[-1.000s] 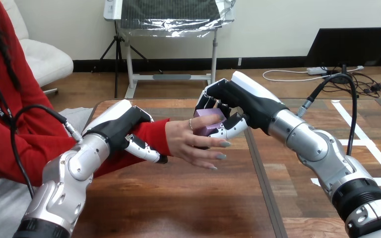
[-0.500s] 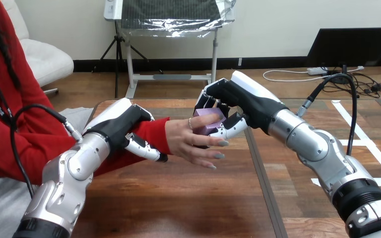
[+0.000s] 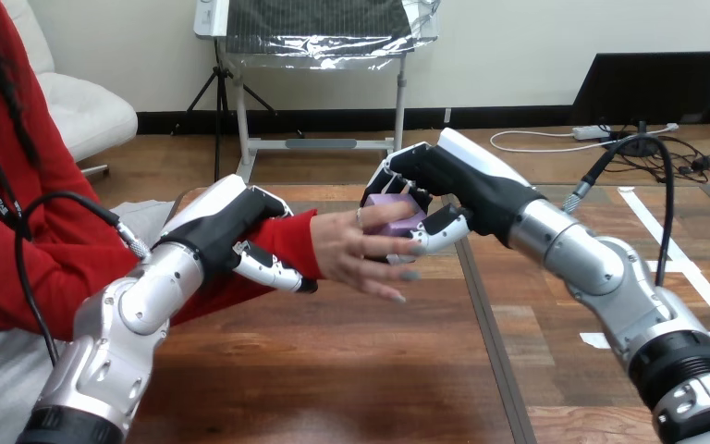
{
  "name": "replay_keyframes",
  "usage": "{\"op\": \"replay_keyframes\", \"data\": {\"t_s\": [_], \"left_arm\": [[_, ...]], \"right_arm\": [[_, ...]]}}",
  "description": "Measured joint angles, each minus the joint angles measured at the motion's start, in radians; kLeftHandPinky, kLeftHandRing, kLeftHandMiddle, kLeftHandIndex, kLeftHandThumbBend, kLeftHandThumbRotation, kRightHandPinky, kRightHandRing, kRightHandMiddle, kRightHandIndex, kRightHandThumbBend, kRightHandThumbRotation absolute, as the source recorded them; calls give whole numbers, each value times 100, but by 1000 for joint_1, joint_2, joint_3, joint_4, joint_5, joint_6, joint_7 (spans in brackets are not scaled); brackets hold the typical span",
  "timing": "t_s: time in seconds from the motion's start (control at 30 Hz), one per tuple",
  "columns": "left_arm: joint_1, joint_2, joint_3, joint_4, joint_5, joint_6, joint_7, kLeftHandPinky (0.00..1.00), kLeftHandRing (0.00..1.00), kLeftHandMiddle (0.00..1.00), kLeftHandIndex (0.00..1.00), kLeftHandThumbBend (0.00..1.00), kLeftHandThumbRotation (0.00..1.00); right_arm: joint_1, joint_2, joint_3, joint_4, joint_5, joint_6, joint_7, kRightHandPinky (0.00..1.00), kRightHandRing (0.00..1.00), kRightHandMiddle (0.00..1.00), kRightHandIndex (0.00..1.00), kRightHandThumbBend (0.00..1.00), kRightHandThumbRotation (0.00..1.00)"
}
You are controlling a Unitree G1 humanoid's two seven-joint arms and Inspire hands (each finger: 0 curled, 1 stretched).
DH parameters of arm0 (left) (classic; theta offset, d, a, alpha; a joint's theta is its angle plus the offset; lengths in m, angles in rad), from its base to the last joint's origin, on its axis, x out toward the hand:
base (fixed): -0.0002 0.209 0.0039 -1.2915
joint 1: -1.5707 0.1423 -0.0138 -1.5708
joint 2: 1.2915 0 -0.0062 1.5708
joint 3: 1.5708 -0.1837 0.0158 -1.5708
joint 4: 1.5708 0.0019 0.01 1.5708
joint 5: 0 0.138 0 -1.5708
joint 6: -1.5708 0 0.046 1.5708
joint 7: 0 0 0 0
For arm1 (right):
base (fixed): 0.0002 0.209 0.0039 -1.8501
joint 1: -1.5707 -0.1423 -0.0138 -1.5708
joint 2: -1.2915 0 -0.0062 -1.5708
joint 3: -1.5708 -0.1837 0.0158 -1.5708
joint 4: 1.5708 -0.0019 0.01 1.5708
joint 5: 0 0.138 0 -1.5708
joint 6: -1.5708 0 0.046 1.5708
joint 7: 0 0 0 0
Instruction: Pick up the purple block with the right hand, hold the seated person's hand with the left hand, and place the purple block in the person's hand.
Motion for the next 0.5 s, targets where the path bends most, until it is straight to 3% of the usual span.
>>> {"op": "replay_keyframes", "data": {"t_s": [0.03, 0.33, 0.5], "left_arm": [[0, 1, 0, -1, -4, -3, 0, 39, 46, 51, 52, 60, 30], [1, 17, 1, -31, -25, -22, 0, 45, 53, 58, 59, 68, 50], [3, 26, 2, -49, -37, -31, 0, 48, 57, 62, 61, 73, 58]], "right_arm": [[0, -2, -2, -2, 1, 1, 4, 47, 53, 56, 58, 64, 19], [0, -17, -26, -10, 32, 25, 50, 50, 57, 61, 63, 64, 40], [0, -25, -36, -11, 40, 29, 64, 51, 59, 63, 65, 64, 47]]}}
